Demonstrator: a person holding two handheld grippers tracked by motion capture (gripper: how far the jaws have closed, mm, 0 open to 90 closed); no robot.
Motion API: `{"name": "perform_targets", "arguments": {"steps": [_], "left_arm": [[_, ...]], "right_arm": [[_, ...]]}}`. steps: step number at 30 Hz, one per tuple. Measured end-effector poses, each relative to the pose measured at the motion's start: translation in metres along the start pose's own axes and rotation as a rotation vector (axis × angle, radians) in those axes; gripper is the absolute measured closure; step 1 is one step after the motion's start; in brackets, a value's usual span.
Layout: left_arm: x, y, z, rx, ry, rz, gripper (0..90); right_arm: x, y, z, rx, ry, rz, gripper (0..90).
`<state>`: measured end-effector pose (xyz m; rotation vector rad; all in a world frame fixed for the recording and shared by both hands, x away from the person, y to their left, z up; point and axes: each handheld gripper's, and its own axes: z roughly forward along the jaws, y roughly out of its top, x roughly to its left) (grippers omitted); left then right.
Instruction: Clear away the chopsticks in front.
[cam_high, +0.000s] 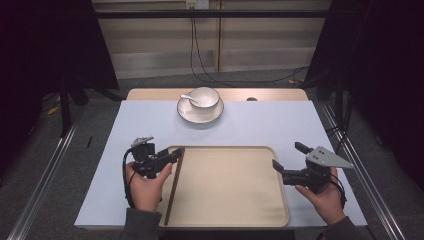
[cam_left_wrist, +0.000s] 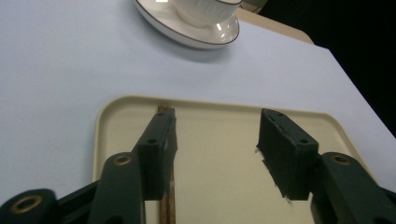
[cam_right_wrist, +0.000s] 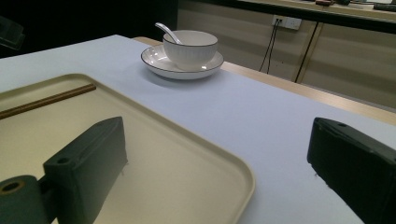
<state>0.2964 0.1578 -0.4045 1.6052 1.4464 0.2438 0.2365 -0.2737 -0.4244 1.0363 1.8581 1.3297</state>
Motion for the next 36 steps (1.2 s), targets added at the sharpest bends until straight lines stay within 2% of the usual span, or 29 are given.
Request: {"name": "perform_targets", "arguments": {"steps": [3, 7, 13, 17, 21, 26, 31, 36], "left_arm": [[0.002, 0.005, 0.001, -0.014, -0.011, 0.020, 42.4], [0.005, 0.011, -0.001, -0.033, -0.017, 0.022, 37.9], [0.013, 0.017, -0.003, -0.055, -0.024, 0.061, 31.3], [0.018, 0.020, -0.004, -0.079, -0.037, 0.063, 27.0], [0.023, 0.022, -0.005, -0.107, -0.046, 0.092, 23.4], [0.030, 0.025, -0.007, -0.122, -0.053, 0.130, 21.1], [0.037, 0.027, -0.011, -0.148, -0.080, 0.133, 18.7], [0.041, 0.028, -0.015, -0.166, -0.076, 0.154, 16.0]], "right_arm": [[0.000, 0.000, 0.000, 0.001, -0.001, 0.000, 4.3], [0.000, 0.000, 0.000, 0.002, -0.003, 0.001, 4.3], [0.000, 0.000, 0.000, 0.003, -0.004, 0.002, 4.3], [0.000, 0.000, 0.001, 0.003, -0.005, -0.003, 4.3], [0.000, 0.000, 0.001, 0.005, -0.004, -0.003, 4.3], [0.000, 0.000, 0.001, 0.006, -0.005, -0.002, 4.3], [0.000, -0.001, 0.001, 0.007, -0.004, -0.003, 4.3], [0.000, -0.001, 0.001, 0.011, -0.011, -0.005, 4.3]]}}
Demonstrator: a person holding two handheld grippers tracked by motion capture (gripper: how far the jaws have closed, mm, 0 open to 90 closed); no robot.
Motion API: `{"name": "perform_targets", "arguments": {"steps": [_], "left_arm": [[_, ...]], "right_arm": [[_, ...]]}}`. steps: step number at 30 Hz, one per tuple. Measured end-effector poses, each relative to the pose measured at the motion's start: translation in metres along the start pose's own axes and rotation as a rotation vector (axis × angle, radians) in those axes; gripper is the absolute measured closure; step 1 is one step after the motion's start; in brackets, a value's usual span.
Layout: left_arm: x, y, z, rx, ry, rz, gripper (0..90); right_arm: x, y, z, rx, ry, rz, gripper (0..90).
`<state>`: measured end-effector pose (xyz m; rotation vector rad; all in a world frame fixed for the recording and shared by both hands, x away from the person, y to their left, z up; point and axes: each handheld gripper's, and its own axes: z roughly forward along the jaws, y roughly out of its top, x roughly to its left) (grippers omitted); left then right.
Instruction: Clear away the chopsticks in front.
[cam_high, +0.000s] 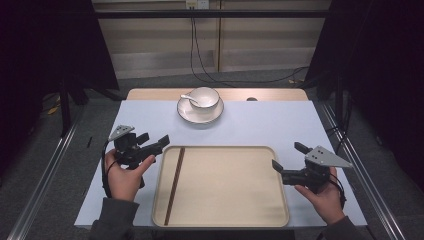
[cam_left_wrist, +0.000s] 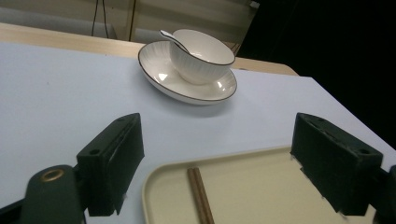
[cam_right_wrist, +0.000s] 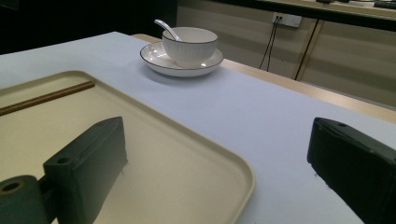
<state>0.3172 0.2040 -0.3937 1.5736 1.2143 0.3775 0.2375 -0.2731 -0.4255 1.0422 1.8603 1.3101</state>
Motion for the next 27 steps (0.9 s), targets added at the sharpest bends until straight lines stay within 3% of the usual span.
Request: {"name": "perform_targets", "arguments": {"steps": [10, 25, 27], "left_arm": [[0.010, 0.000, -0.007, -0.018, 0.007, 0.024, 11.4], [0.023, -0.005, -0.018, -0.048, 0.025, 0.027, 6.7], [0.024, -0.007, -0.019, -0.046, 0.030, 0.047, 5.9]], "right_arm": [[-0.001, 0.000, 0.000, -0.001, 0.007, 0.001, 4.3], [-0.001, 0.000, 0.000, -0.002, 0.003, 0.003, 4.3], [-0.001, 0.000, 0.000, -0.002, 0.001, 0.003, 4.3]]}}
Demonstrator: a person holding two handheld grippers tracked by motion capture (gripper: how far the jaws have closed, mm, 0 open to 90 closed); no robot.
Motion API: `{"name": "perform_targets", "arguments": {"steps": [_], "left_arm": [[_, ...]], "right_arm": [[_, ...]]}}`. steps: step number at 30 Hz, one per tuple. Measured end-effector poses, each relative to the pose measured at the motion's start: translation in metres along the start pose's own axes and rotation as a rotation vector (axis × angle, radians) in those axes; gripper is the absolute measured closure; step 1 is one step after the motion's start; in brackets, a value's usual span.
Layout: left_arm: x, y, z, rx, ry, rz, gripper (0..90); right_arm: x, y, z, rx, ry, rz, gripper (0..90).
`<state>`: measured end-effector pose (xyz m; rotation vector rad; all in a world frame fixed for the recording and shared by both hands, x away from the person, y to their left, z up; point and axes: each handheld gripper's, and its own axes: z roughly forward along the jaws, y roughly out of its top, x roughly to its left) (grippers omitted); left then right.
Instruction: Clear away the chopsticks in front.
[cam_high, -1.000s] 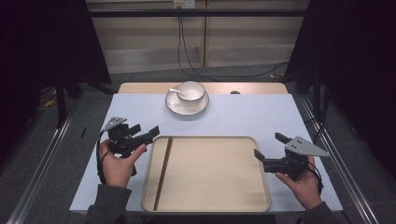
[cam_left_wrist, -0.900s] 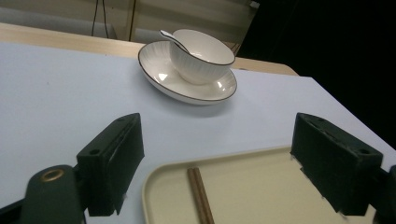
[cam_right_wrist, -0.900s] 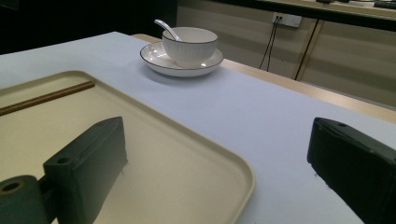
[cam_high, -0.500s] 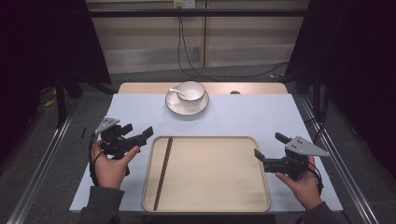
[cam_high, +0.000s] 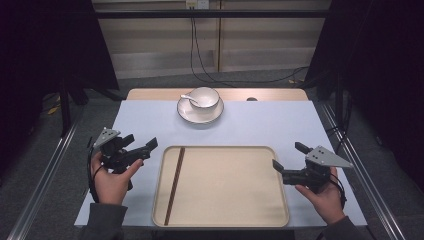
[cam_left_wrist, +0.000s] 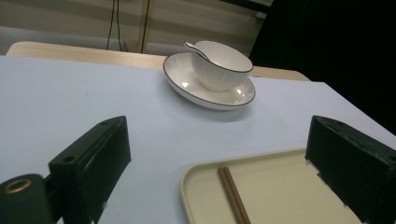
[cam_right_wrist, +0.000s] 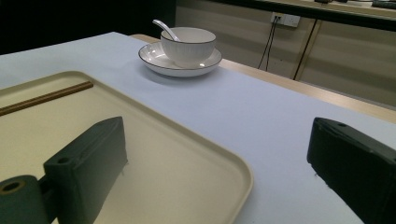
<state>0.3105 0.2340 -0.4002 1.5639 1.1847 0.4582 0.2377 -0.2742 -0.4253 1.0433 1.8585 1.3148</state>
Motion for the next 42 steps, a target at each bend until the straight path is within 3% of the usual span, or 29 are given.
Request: {"name": "perform_targets", "arguments": {"steps": [12, 27, 42], "left_arm": [[0.014, -0.014, -0.001, 0.011, 0.025, 0.059, 5.4], [0.029, -0.029, -0.003, 0.000, 0.052, 0.061, 6.2], [0.036, -0.036, -0.005, -0.008, 0.042, 0.076, 6.2]], "right_arm": [[0.000, 0.000, 0.000, -0.001, 0.006, 0.000, 4.6], [0.001, 0.000, 0.002, 0.009, 0.009, 0.001, 4.6], [0.002, -0.001, 0.006, 0.033, 0.019, -0.011, 4.6]]}}
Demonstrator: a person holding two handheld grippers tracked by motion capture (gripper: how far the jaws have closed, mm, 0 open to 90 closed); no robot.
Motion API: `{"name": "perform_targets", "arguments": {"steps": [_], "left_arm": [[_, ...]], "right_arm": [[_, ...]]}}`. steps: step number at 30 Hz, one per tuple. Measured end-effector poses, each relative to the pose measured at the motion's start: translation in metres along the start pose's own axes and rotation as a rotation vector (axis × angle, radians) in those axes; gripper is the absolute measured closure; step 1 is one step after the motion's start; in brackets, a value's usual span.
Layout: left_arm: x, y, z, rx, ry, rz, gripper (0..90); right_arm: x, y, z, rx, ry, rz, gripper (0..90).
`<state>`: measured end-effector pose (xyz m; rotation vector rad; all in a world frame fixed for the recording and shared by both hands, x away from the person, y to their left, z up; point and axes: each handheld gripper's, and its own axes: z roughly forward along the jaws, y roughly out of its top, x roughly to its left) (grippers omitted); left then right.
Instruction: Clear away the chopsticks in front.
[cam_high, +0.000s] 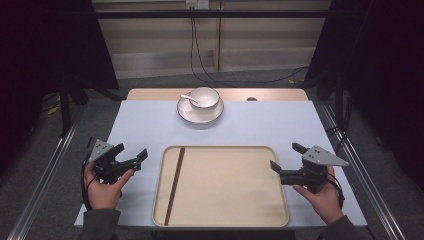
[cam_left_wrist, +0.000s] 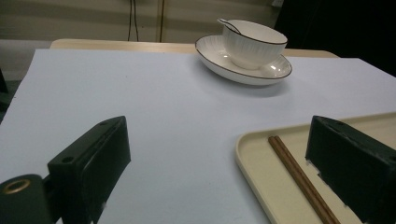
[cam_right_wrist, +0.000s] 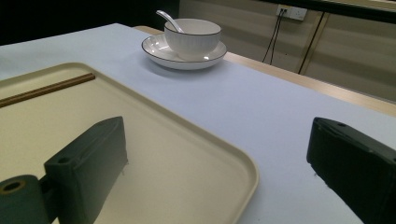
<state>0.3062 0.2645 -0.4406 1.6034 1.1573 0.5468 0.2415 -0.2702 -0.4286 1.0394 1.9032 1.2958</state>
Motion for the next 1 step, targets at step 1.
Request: {"name": "perform_targets", "arguments": {"steps": [1], "left_arm": [[-0.0003, -0.0002, 0.0005, 0.003, 0.002, -0.001, 6.2]], "right_arm": [[0.0002, -0.0002, 0.0004, 0.001, -0.005, -0.002, 4.6]]}}
